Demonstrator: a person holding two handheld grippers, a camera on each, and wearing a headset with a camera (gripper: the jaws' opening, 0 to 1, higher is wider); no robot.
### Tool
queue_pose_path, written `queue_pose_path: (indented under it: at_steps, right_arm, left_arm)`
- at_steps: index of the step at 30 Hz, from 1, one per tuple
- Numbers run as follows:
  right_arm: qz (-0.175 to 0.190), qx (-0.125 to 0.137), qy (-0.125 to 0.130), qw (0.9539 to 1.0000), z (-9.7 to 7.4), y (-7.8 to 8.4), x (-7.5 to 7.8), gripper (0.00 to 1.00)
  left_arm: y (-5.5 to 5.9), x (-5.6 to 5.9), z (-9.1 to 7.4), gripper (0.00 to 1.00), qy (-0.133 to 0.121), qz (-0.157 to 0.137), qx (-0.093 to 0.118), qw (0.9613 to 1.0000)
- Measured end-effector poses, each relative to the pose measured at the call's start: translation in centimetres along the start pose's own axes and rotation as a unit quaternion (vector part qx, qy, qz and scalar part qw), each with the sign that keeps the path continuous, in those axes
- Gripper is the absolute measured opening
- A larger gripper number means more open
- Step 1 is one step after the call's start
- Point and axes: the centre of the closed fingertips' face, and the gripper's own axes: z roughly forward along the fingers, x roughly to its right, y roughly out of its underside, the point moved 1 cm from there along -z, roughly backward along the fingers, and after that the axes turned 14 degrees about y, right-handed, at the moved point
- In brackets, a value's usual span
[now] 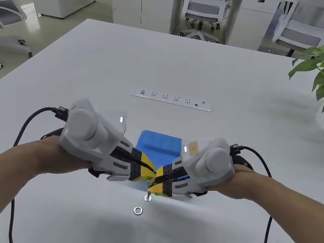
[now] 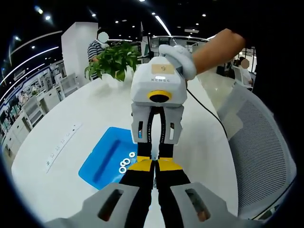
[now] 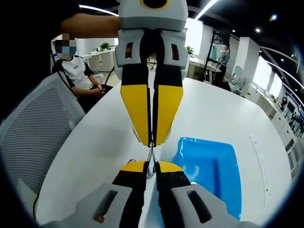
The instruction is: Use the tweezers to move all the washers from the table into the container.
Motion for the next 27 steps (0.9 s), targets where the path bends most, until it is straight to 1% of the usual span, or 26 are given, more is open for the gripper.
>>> queue_pose_path:
  at_steps: [4, 10, 13, 15, 18, 22, 26, 27]
  right_arm:
    - [-0.006, -0.002, 0.003, 1.0000, 0.0, 0.0, 0.0, 0.08]
    - [-0.003, -0.006, 0.008, 0.9999, 0.0, 0.0, 0.1, 0.07]
    - [-0.002, -0.007, 0.009, 0.9999, 0.0, 0.0, 0.1, 0.07]
    - [-0.002, -0.008, 0.009, 0.9999, 0.0, 0.0, 0.0, 0.07]
    - [-0.009, -0.011, 0.009, 0.9999, 0.0, -0.1, 0.1, 0.07]
    - [-0.007, -0.006, 0.012, 0.9999, -0.3, -0.6, 0.2, 0.08]
    - [-0.007, -0.004, 0.013, 0.9999, -0.7, -1.1, 0.3, 0.08]
    - [-0.008, -0.002, 0.014, 0.9999, -0.8, -1.3, 0.4, 0.08]
  left_arm:
    - [0.0, -0.1, 0.0, 0.05, 0.000, 0.000, -0.001, 1.0000]
    - [0.0, -0.2, 0.0, 0.05, -0.003, 0.003, -0.005, 1.0000]
    - [0.1, -0.2, 0.0, 0.05, -0.004, 0.002, -0.005, 1.0000]
    - [0.1, -0.2, 0.0, 0.05, -0.003, 0.009, -0.006, 0.9999]
    - [0.1, -0.1, -0.1, 0.06, -0.005, 0.008, -0.002, 1.0000]
    - [-0.1, -0.2, -0.4, 0.13, -0.013, 0.009, 0.011, 0.9998]
    - [-0.4, -0.3, -1.1, 0.27, -0.027, 0.009, 0.027, 0.9992]
    - [-0.5, -0.4, -1.2, 0.28, -0.030, 0.007, 0.033, 0.9990]
